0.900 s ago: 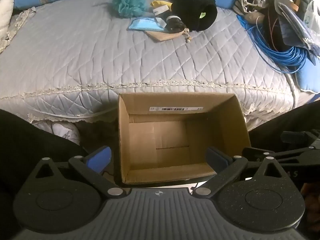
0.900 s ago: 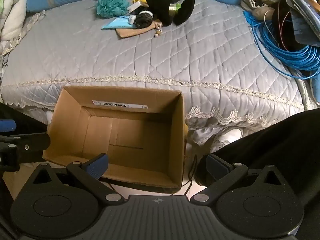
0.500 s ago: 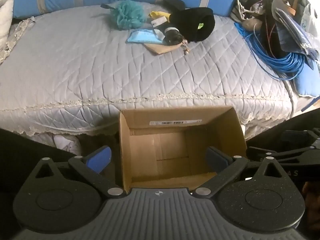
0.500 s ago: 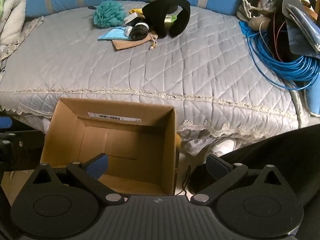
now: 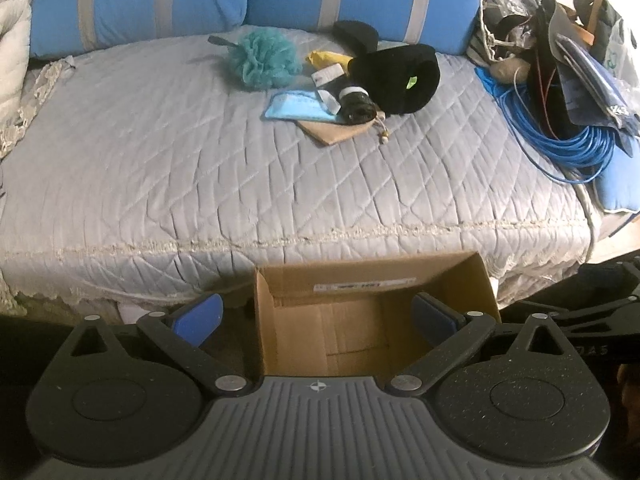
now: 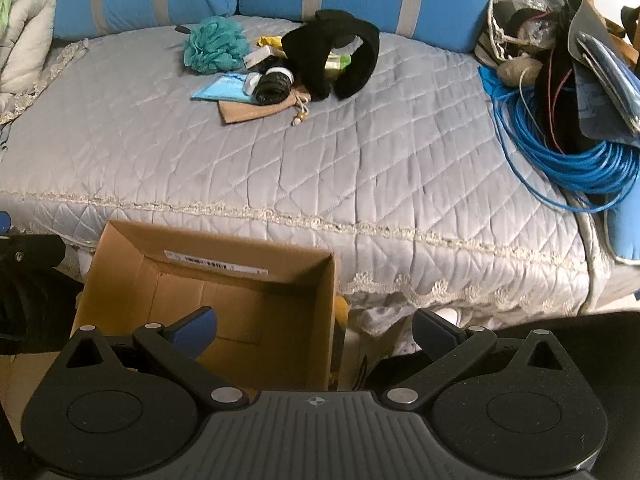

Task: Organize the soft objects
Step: 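Move both tools from the cardboard box toward the items on the bed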

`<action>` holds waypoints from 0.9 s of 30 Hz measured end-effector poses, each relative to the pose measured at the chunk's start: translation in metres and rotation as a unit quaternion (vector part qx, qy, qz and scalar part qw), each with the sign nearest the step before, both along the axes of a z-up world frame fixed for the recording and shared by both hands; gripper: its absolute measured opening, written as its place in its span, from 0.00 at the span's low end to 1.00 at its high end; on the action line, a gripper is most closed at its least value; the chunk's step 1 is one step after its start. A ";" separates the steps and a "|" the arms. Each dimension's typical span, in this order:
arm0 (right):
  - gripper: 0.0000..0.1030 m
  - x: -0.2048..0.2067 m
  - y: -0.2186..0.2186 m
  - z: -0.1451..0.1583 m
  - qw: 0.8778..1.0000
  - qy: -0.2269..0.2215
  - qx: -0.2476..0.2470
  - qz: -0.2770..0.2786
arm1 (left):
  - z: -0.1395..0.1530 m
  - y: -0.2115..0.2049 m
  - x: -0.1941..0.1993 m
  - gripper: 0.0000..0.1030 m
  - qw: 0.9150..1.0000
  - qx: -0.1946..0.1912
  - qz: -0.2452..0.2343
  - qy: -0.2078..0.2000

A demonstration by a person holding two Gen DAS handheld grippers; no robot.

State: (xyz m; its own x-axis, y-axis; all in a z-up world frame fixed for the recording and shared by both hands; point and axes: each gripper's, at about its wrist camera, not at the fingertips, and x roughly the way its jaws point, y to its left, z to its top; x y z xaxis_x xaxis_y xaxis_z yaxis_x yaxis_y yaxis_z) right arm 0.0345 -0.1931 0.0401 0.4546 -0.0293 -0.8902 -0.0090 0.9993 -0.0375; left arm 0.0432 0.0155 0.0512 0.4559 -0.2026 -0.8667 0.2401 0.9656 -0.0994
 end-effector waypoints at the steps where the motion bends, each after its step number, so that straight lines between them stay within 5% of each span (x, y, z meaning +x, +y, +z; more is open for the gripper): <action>1: 1.00 0.003 -0.001 0.000 1.000 -0.001 0.001 0.003 | 0.001 0.000 0.002 1.00 1.000 -0.001 -0.002 -0.002; 27: 1.00 0.116 -0.045 -0.004 0.994 -0.084 0.049 0.039 | 0.009 -0.010 0.096 1.00 0.997 -0.041 -0.041 -0.058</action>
State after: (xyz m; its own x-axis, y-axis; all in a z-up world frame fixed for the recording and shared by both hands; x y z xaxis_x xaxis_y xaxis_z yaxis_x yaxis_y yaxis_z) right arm 0.1503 -0.2383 0.0364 0.5945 0.0958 -0.7984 -0.0887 0.9946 0.0533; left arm 0.1396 0.0058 0.0606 0.5311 -0.3116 -0.7879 0.3323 0.9320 -0.1447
